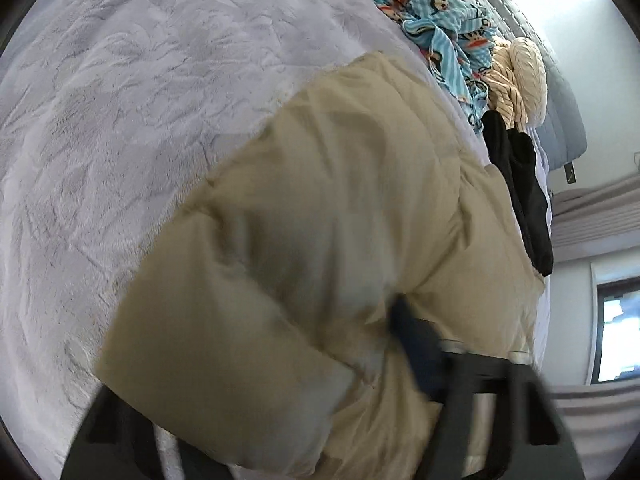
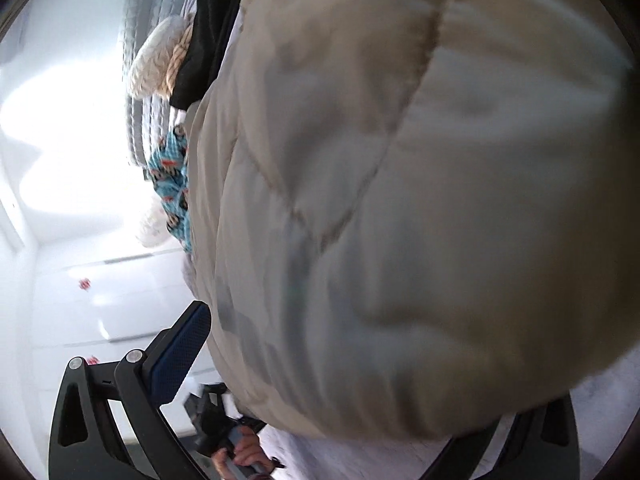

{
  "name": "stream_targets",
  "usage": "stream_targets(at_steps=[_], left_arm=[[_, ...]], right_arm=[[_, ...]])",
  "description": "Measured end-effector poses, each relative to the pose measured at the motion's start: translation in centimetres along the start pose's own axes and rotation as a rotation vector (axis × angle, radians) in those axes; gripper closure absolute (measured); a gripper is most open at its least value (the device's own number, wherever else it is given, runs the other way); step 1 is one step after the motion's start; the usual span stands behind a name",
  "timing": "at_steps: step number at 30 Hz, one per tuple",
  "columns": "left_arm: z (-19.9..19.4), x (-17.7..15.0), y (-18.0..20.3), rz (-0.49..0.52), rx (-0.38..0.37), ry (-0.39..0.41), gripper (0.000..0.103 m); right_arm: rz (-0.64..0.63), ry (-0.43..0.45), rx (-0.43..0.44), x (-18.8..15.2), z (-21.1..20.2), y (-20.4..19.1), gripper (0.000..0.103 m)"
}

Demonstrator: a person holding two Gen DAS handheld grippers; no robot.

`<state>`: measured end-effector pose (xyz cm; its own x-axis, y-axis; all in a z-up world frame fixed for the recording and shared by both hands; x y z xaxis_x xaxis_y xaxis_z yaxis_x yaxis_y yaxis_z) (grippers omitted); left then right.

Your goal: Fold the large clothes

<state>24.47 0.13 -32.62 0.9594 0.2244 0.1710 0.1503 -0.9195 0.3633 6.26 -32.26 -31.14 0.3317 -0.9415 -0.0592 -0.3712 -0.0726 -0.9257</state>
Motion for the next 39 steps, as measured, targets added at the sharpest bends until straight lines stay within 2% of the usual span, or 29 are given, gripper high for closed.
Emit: stream_targets(at_steps=[1,2,3,6,9,14,19,22,26,29,31,32,33,34,35,36,39], left_arm=[[-0.5,0.2,0.4,0.004,-0.026,0.007,0.073],[-0.8,0.2,0.4,0.012,-0.033,0.011,0.079],[-1.5,0.3,0.7,0.032,-0.034,0.028,0.081],[-4.1,-0.3,2.4,0.156,-0.033,0.090,0.085],[-6.5,-0.9,3.6,0.241,-0.060,0.128,0.087],[-10.6,-1.9,3.7,0.332,-0.124,0.158,0.087],[-14.1,-4.7,1.6,0.419,-0.152,0.125,0.087],[-15.4,-7.8,-1.6,0.454,-0.129,0.088,0.087],[-16.5,-12.5,-6.1,0.450,-0.101,0.017,0.087],[-15.5,-16.4,-9.6,0.464,-0.001,-0.020,0.087],[-14.4,-17.8,-11.2,0.467,0.068,-0.031,0.086],[-13.9,-18.6,-12.1,0.478,0.113,-0.029,0.075],[-13.8,-18.9,-12.6,0.485,0.141,-0.026,0.066],[-14.0,-19.0,-13.8,0.501,0.221,-0.006,0.041],[-14.3,-18.9,-14.1,0.504,0.248,0.007,0.029],[-15.5,-18.4,-15.1,0.501,0.279,0.055,0.029],[-17.4,-17.5,-16.5,0.483,0.281,0.077,0.029]], right_arm=[[0.016,0.005,0.006,0.1,0.0,0.0,0.001],[0.031,0.010,0.010,0.0,-0.1,0.0,0.010],[0.053,0.013,0.011,0.0,-0.2,0.2,0.039],[0.092,0.016,0.025,-0.1,-0.5,0.5,0.074],[0.020,0.020,0.020,-0.5,-1.2,-0.9,0.082],[-0.052,0.018,0.044,-2.5,-3.0,-3.2,0.083],[-0.075,-0.002,0.015,-7.4,-5.8,-3.1,0.083],[-0.050,-0.011,-0.002,-10.5,-8.0,-1.7,0.083],[-0.007,-0.042,-0.046,-13.8,-11.2,0.7,0.083],[0.020,-0.057,-0.092,-15.0,-13.3,3.2,0.082],[0.049,-0.066,-0.129,-14.3,-14.5,5.1,0.078],[0.068,-0.073,-0.145,-14.0,-14.8,6.0,0.073],[0.085,-0.077,-0.157,-13.8,-15.0,6.6,0.063],[0.094,-0.078,-0.187,-13.8,-15.4,6.9,0.056],[0.090,-0.079,-0.217,-13.8,-15.8,7.2,0.045],[0.077,-0.084,-0.243,-13.9,-16.3,7.1,0.039],[0.007,-0.137,-0.294,-14.8,-18.1,6.1,0.038]])
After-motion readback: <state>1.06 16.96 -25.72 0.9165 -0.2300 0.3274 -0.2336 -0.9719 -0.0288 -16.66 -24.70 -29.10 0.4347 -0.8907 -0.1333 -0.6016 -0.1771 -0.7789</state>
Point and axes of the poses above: each gripper's, at about its wrist camera, not at the fingertips, and z roughly the way its jaws point, y to its right, x to its top, the point moved 10 cm from there along z, roughly the way its jaws point, and after that the axes turned 13 degrees about x, right-handed, at the moved point
